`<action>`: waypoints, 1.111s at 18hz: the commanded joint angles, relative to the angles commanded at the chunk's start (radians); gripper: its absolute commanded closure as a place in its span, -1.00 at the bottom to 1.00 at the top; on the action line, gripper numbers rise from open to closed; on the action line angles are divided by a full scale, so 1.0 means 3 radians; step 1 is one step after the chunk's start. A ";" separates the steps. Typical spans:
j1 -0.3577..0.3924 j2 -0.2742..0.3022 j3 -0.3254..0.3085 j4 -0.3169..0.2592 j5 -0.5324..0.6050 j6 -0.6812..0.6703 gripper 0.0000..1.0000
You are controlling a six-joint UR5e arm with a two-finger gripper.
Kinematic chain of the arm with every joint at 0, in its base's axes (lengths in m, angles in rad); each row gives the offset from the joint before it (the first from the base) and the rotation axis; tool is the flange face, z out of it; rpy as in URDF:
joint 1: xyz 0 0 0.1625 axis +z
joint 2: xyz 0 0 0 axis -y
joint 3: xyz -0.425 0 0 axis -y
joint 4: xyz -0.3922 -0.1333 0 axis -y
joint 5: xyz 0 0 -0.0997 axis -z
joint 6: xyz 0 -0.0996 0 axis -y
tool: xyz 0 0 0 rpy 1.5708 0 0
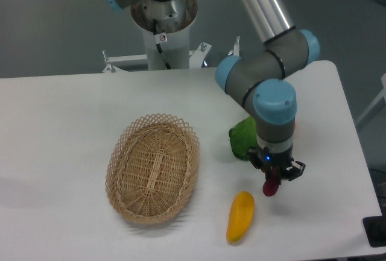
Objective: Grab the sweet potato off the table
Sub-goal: 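Lift the purple sweet potato up off the table, then hold the purple sweet potato raised above the table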
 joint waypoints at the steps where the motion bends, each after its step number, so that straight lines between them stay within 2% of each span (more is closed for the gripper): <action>1: -0.0015 0.0067 -0.0005 -0.0031 -0.0092 -0.0056 0.39; 5: -0.0123 0.0276 -0.0015 -0.0184 -0.0272 -0.0256 0.38; 12: -0.0194 0.0323 -0.0005 -0.0190 -0.0267 -0.0532 0.38; 20: -0.0194 0.0343 0.0000 -0.0179 -0.0267 -0.0532 0.38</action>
